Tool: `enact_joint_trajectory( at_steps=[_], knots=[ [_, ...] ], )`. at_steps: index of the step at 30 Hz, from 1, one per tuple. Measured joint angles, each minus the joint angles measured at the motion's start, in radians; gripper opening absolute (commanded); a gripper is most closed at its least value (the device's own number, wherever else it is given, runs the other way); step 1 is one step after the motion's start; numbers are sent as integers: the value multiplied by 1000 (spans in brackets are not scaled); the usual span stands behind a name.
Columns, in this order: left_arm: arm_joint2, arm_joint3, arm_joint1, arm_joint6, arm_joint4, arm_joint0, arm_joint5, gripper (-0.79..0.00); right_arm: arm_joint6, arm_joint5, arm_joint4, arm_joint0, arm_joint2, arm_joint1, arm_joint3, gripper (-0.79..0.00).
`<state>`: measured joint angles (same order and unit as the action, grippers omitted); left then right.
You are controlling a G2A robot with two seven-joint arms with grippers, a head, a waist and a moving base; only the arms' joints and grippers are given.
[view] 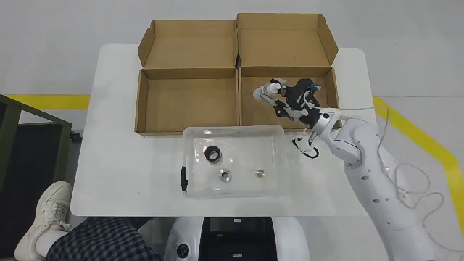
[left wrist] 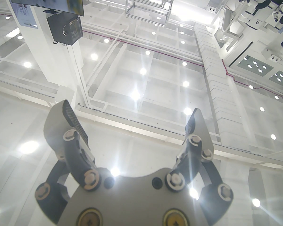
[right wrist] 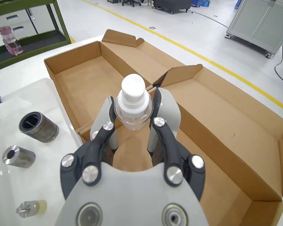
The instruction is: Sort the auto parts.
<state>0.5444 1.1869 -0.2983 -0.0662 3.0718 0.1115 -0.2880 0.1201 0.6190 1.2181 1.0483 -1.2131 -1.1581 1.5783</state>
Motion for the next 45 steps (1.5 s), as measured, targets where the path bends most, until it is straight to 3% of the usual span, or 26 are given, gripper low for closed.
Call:
enact_joint_trajectory(
  at_steps=[15,17,19,29,31,33,39,45],
  knots=[
    [0,0,0,0,0,0,0,0,95,-1,17,-133,113,-25,-180,-770],
    [0,0,0,0,0,0,0,0,98,1,12,-145,124,-29,-199,-650],
    [0,0,0,0,0,0,0,0,99,6,5,-154,134,-32,-214,-588],
    [0,0,0,0,0,0,0,0,114,19,-10,-196,169,-44,-274,-471],
    [0,0,0,0,0,0,0,0,115,21,-11,-199,170,-44,-277,-403],
    [0,0,0,0,0,0,0,0,114,22,-13,-200,171,-45,-276,-249],
    [0,0,0,0,0,0,0,0,103,26,-13,-190,156,-41,-239,-52],
    [0,0,0,0,0,0,0,0,100,38,14,-147,89,-21,-117,-12]
  ],
)
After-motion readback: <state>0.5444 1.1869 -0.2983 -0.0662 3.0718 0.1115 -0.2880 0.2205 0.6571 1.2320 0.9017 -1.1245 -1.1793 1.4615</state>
